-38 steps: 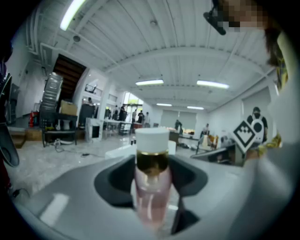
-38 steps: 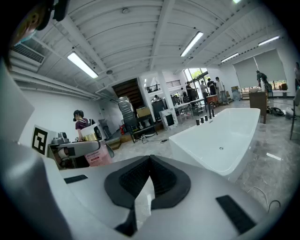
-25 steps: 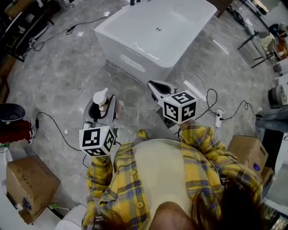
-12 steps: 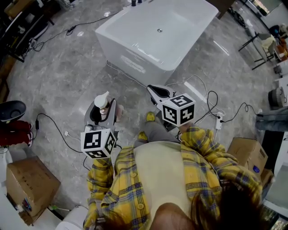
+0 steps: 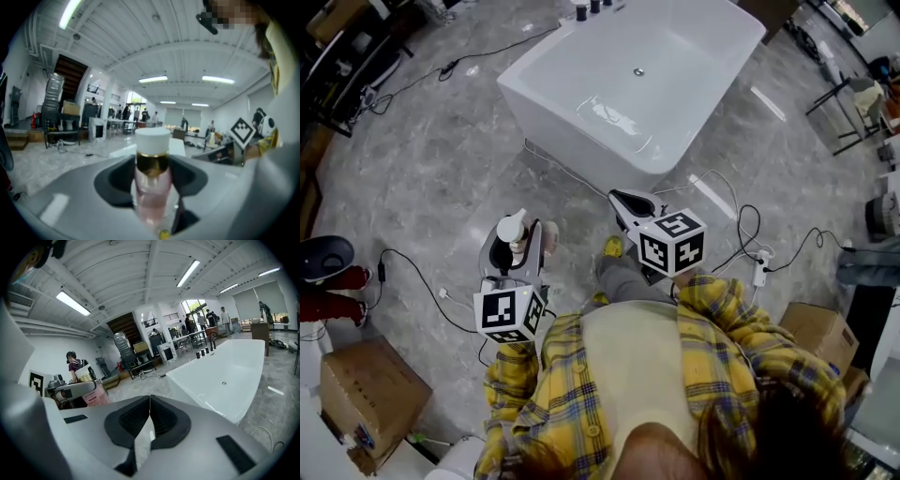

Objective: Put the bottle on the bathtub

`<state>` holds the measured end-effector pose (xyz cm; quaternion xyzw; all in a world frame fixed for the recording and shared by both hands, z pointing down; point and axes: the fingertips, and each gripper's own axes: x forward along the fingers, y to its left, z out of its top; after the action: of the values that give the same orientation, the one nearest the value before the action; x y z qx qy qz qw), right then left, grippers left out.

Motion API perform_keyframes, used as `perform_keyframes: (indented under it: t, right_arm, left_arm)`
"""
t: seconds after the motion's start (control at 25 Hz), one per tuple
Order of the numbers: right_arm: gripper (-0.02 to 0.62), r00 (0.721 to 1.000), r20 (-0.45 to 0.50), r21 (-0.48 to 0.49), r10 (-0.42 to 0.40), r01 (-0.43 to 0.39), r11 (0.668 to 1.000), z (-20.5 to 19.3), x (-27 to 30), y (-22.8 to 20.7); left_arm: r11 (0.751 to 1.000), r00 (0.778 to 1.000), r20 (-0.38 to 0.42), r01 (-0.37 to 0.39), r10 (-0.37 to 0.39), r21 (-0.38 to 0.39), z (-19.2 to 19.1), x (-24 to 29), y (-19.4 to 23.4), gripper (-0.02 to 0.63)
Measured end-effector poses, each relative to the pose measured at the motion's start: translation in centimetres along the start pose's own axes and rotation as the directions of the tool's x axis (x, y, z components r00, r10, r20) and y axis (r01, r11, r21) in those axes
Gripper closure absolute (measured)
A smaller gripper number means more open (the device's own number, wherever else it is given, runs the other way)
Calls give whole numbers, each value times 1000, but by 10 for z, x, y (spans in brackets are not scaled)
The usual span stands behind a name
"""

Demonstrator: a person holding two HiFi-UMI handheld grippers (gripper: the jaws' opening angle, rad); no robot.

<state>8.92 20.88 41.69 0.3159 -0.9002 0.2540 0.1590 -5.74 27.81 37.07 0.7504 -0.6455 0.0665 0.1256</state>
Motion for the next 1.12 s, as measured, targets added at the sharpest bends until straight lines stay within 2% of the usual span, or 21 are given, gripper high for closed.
perform_keyframes:
  t: [0.24, 0.56, 0.84, 1.12]
  right_arm:
    - [580, 1000, -29, 7, 4, -3, 1000, 21, 27, -34]
    - [581, 1000, -17, 18, 9, -9, 1000, 52, 42, -74]
    - [580, 1000, -3, 65, 10, -10, 998, 65, 55, -109]
    - [580, 1000, -2, 57, 23, -23, 998, 72, 66, -126]
  left_arm:
    - [999, 999, -22, -29, 28, -39, 3, 42, 14, 391]
    - [998, 999, -31, -44, 43, -41, 20, 97, 16, 391]
    - [1000, 999, -38, -25, 24, -18, 37, 145, 10, 391]
    - [1000, 998, -58, -15, 14, -25, 35, 176, 9, 391]
